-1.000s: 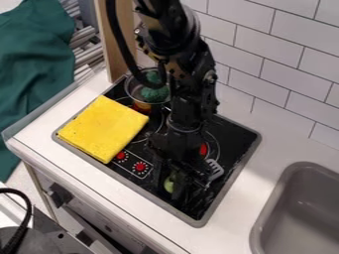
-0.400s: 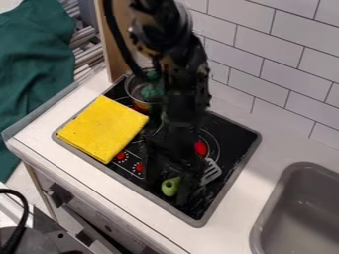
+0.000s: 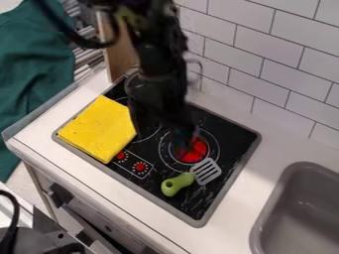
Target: Moved the green spatula on the yellow cloth to the lift stove
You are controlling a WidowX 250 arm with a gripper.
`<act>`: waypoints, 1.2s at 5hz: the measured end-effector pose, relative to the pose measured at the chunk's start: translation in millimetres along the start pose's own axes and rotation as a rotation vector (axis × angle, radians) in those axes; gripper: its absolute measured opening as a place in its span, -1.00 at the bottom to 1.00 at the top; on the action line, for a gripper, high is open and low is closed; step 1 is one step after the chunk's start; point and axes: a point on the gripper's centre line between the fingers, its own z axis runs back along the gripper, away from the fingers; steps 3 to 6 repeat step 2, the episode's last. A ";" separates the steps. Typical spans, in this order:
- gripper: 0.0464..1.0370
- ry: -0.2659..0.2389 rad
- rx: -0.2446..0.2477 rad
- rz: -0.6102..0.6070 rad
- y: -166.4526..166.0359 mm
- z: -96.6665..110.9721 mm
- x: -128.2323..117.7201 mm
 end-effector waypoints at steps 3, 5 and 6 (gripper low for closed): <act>0.93 0.056 0.044 -0.015 7.7 -8.0 17.1; 0.93 0.056 0.044 -0.015 7.7 -8.0 17.1; 0.93 0.056 0.044 -0.015 7.7 -8.0 17.1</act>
